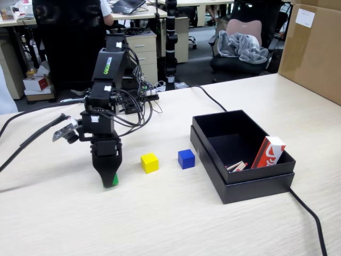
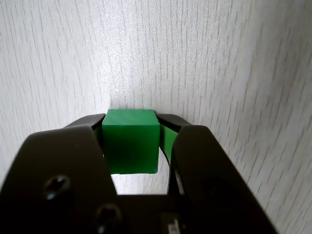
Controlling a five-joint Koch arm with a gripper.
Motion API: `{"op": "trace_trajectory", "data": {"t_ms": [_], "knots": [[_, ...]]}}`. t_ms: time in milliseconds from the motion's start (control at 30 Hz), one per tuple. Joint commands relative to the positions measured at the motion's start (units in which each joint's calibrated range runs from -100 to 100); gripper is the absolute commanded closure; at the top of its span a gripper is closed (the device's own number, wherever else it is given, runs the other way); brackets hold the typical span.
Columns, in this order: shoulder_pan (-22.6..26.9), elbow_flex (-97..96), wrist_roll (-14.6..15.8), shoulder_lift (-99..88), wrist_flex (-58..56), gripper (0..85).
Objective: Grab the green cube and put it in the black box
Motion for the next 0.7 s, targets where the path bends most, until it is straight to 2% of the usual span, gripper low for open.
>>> {"op": "trace_trajectory", "data": {"t_ms": [0,167,267,367,400,467,600,633,667], "knots": [[0.4,-0.9,0.2,-5.7,-0.7,84.6],[1.0,-7.0,1.4,-21.0,-0.8,84.6],[3.4,-10.5,2.9,-34.4,-1.9,84.6],[8.4,-10.5,7.1,-47.4,-6.5,84.6],[9.1,-10.4,7.6,-48.5,-6.8,84.6],[12.9,-9.8,10.5,-52.4,-7.5,84.6],[20.1,-6.4,15.3,-54.2,-7.5,84.6],[20.4,-6.1,15.5,-54.0,-7.4,84.6],[23.6,-2.8,17.6,-49.8,-7.5,84.6]]}}
